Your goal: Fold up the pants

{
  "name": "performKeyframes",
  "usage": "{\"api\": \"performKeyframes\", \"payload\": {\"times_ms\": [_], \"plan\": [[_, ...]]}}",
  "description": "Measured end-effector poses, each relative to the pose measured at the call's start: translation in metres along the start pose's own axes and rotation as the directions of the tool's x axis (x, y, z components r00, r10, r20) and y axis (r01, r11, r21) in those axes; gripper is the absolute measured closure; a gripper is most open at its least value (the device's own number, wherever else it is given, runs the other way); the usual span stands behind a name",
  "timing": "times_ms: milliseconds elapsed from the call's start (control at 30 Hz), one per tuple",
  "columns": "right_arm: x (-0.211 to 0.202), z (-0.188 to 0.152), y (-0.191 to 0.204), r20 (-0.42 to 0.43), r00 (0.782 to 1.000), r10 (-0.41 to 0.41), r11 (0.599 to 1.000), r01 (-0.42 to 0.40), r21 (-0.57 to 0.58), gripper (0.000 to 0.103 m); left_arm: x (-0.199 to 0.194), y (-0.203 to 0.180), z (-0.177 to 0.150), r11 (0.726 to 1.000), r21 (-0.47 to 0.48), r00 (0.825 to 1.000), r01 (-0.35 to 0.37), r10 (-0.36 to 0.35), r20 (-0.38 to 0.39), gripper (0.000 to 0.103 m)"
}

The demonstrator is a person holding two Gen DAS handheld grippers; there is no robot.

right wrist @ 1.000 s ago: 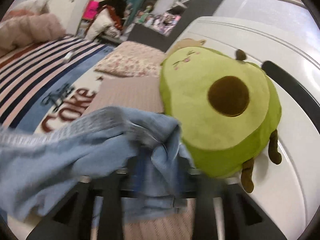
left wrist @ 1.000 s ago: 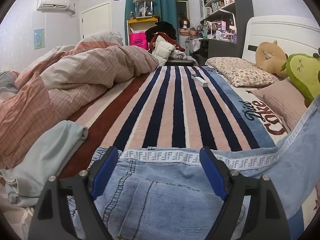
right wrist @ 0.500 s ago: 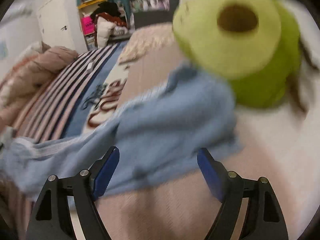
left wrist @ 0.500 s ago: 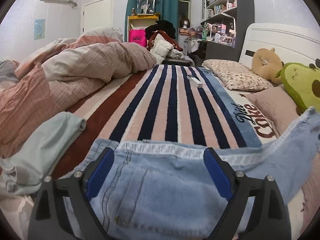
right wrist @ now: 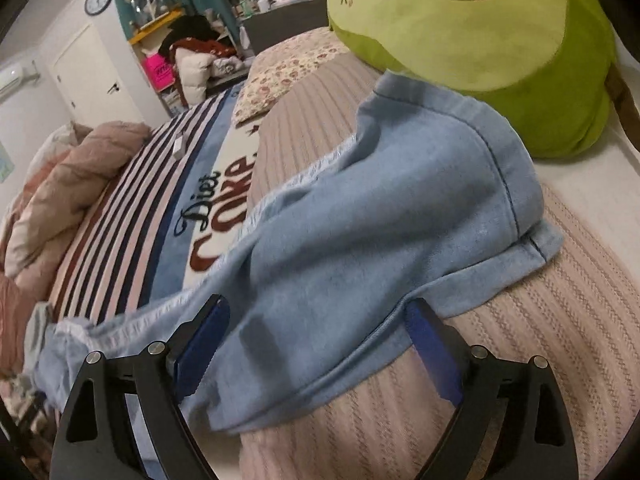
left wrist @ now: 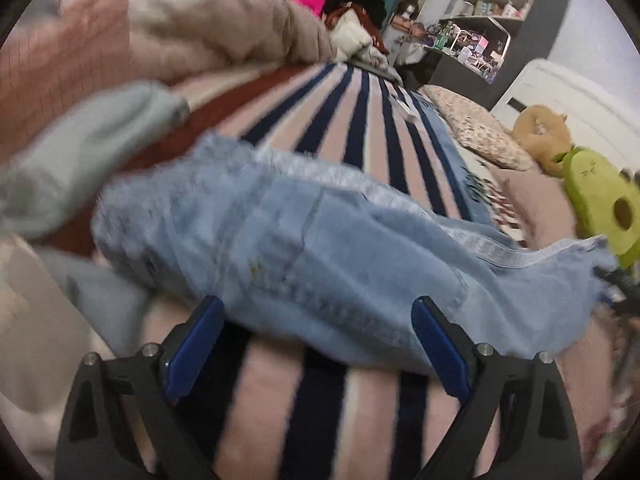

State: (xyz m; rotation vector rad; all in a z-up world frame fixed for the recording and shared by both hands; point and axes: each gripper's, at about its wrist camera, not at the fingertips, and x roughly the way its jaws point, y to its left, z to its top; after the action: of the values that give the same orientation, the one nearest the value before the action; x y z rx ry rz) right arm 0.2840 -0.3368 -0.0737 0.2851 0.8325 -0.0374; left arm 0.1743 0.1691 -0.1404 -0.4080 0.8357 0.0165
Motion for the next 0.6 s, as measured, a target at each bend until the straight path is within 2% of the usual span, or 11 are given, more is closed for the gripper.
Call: {"api": "performKeyframes", "payload": {"times_ms": [67, 167, 200, 267, 333, 467, 500, 533, 567, 600], "plan": [[-0.003, -0.004, 0.003, -0.007, 1.0, -0.017, 1.0, 0.017, -0.024, 0.017, 0.005, 0.003, -0.005, 0.998, -0.029, 0.998, 0.049, -0.051, -0.037, 0.01], [-0.012, -0.019, 0.002, -0.039, 0.999, -0.001, 1.0, 0.0, -0.014, 0.017, 0.018, 0.006, -0.007, 0.999, -0.037, 0.998, 0.021, -0.023, -0.058, 0.01], [-0.015, -0.022, 0.004, -0.032, 0.999, 0.004, 1.0, -0.005, -0.024, 0.017, 0.024, 0.009, -0.007, 0.998, -0.061, 0.997, 0.034, -0.038, -0.066, 0.01], [-0.015, -0.023, 0.006, -0.027, 0.999, 0.018, 1.0, -0.019, -0.025, 0.015, 0.03, 0.014, -0.005, 0.99, -0.113, 0.995, 0.079, -0.085, -0.052, 0.01], [-0.008, -0.019, 0.005, -0.023, 0.999, 0.025, 1.0, -0.025, -0.003, 0.012, 0.03, 0.014, 0.0, 0.987, -0.125, 0.994, 0.099, -0.104, -0.037, 0.01], [0.008, -0.001, 0.007, -0.003, 1.0, 0.015, 0.999, -0.015, 0.046, 0.009, 0.038, 0.014, 0.015, 0.986, -0.124, 0.994, 0.109, -0.112, -0.016, 0.01], [0.009, 0.001, 0.01, 0.005, 1.0, 0.014, 0.999, -0.014, 0.041, 0.012, 0.039, 0.015, 0.018, 0.984, -0.137, 0.993, 0.114, -0.116, -0.005, 0.01], [0.011, 0.004, 0.013, 0.016, 1.0, 0.005, 1.0, -0.005, 0.028, 0.021, 0.039, 0.015, 0.02, 0.982, -0.146, 0.993, 0.117, -0.117, 0.013, 0.01], [0.011, 0.006, 0.016, 0.031, 0.999, -0.021, 1.0, 0.021, 0.015, 0.039, 0.038, 0.014, 0.022, 0.982, -0.148, 0.993, 0.117, -0.115, 0.027, 0.01], [0.011, 0.006, 0.018, 0.039, 0.999, -0.036, 0.999, 0.036, 0.006, 0.051, 0.038, 0.013, 0.025, 0.984, -0.138, 0.993, 0.112, -0.107, 0.043, 0.01]]}}
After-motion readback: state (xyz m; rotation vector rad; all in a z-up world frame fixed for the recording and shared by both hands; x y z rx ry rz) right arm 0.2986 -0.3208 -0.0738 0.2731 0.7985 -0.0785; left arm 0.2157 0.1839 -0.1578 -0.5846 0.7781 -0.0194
